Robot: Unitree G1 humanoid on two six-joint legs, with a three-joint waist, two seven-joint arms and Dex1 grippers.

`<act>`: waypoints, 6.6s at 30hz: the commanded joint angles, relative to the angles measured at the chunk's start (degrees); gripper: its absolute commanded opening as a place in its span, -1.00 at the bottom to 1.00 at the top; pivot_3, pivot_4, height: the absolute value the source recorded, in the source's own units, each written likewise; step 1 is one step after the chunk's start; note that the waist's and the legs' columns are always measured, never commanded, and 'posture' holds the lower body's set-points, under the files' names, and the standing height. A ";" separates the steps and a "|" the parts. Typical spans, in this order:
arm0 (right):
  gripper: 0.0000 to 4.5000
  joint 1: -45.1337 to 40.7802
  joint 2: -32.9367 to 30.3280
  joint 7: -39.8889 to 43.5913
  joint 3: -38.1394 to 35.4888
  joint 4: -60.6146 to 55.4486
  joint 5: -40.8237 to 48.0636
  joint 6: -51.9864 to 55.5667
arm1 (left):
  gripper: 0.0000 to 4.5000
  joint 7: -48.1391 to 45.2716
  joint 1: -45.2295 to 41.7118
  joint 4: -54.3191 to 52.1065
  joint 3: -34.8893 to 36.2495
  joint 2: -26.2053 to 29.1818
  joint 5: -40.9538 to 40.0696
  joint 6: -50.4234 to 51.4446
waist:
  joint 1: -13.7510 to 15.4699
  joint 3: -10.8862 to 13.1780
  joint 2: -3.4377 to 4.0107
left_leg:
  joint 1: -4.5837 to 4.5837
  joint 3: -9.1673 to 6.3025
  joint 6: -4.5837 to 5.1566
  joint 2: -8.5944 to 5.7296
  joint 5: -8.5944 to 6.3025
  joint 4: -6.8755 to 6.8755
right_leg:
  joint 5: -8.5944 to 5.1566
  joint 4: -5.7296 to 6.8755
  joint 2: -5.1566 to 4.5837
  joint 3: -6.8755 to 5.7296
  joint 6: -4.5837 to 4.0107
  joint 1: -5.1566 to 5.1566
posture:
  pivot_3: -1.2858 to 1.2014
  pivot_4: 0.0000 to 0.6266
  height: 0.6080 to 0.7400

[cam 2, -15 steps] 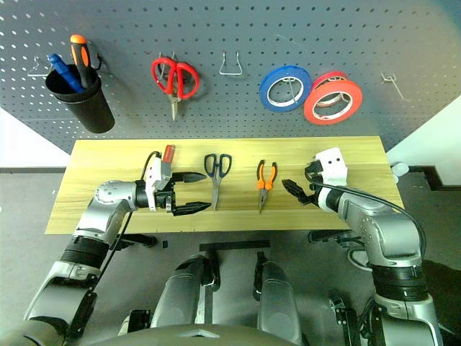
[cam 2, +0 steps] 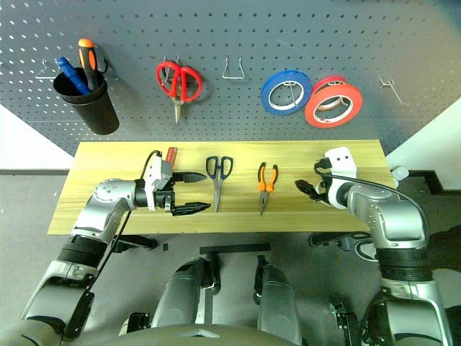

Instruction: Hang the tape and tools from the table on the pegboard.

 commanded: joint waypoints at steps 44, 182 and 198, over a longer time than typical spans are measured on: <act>0.71 -23.70 2.53 19.69 16.16 46.94 -22.10 -17.68 | 1.00 0.31 -2.22 -5.09 0.88 4.87 0.01 1.73 | 0.18 5.87 0.14 | 0.15 -0.22 0.29 0.24 -0.10 0.73 | 0.18 0.28 -0.14 0.23 -0.33 -0.12 | 0.22 0.35 0.88; 0.99 -33.30 25.61 -14.31 -3.82 34.52 -3.66 8.61 | 1.00 15.64 -1.35 -1.91 3.76 4.74 6.18 7.46 | -0.16 2.05 0.14 | 0.92 -3.33 -0.29 -1.58 1.03 -0.14 | -1.07 1.86 -0.01 -1.14 -1.67 0.98 | 0.20 0.29 0.88; 0.99 -39.26 27.39 -20.86 -7.49 49.70 -5.17 1.00 | 1.00 16.22 -0.97 0.92 3.91 4.20 6.71 5.95 | 0.38 5.92 -0.14 | 0.28 -3.16 -0.30 -1.55 1.10 -0.24 | -1.06 1.88 -0.01 -1.11 -1.04 0.26 | 0.24 0.43 0.88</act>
